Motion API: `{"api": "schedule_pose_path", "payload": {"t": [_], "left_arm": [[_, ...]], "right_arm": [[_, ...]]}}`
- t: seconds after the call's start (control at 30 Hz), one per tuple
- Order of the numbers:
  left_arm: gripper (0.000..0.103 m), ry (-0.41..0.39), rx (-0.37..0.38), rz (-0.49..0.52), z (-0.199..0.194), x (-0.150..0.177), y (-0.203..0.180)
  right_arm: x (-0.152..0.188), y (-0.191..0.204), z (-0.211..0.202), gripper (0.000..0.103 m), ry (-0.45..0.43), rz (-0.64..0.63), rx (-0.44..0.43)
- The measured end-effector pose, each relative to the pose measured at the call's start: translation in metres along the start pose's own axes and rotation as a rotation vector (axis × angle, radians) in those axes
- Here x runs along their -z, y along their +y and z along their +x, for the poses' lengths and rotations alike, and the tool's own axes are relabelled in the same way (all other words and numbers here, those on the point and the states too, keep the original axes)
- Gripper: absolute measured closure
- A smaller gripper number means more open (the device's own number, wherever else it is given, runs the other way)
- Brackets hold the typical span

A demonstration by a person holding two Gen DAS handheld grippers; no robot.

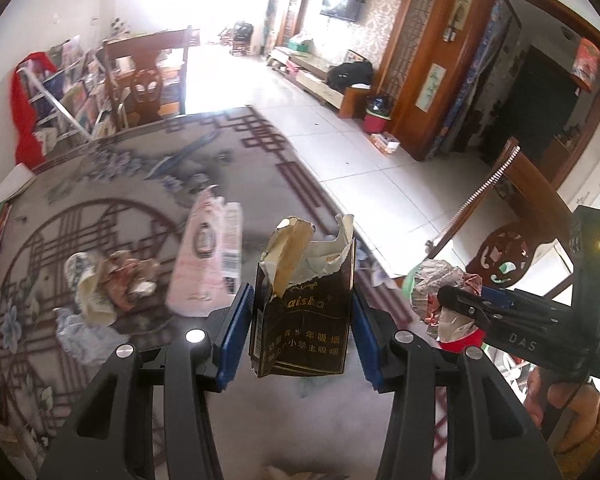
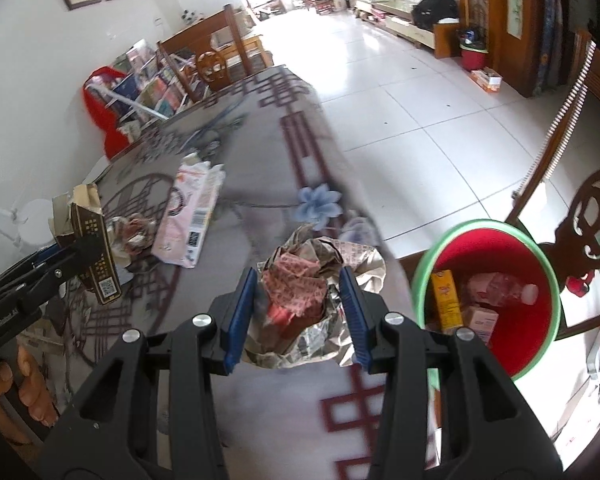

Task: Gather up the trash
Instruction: 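Carry the cigarette box in the left tool and paper in the right tool to the red bucket, then open the left tool over the bucket while the right tool releases the crumpled paper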

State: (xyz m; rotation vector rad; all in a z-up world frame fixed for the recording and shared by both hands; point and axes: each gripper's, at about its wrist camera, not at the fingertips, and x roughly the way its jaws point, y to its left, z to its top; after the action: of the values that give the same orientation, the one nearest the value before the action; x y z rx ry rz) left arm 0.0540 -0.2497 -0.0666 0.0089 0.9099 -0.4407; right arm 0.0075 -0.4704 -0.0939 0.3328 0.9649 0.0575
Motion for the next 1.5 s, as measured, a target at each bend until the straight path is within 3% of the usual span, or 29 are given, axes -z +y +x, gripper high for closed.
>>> {"api": "schedule_pose_path", "payload": {"t": [0.37, 0.87, 1.2, 1.23, 1.27, 1.3, 1.33, 1.5], "left_arm": [[0.058, 0.036, 0.091, 0.106, 0.03, -0.016, -0.071], [0.058, 0.135, 0.284, 0.251, 0.093, -0.023, -0.172], [0.058, 0.219, 0.37, 0.29, 0.12, -0.013, -0.213], [0.058, 0.224, 0.375, 0.293, 0.121, -0.013, -0.215], [0.056, 0.228, 0.374, 0.297, 0.122, -0.012, -0.215], [0.049, 0.237, 0.366, 0.301, 0.124, -0.012, -0.216], [0.035, 0.24, 0.36, 0.296, 0.125, -0.013, -0.217], [0.032, 0.213, 0.363, 0.265, 0.12, -0.019, -0.211]], "right_arm": [[0.005, -0.069, -0.019, 0.061, -0.027, 0.11, 0.065], [0.021, -0.171, -0.052, 0.061, -0.074, 0.298, 0.201], [0.027, -0.194, -0.053, 0.061, -0.078, 0.343, 0.206], [0.026, -0.195, -0.052, 0.058, -0.078, 0.345, 0.206], [0.025, -0.196, -0.051, 0.056, -0.077, 0.348, 0.209], [0.024, -0.197, -0.049, 0.045, -0.073, 0.355, 0.205], [0.024, -0.199, -0.048, 0.043, -0.071, 0.362, 0.199], [0.021, -0.197, -0.048, 0.037, -0.074, 0.358, 0.213]]}}
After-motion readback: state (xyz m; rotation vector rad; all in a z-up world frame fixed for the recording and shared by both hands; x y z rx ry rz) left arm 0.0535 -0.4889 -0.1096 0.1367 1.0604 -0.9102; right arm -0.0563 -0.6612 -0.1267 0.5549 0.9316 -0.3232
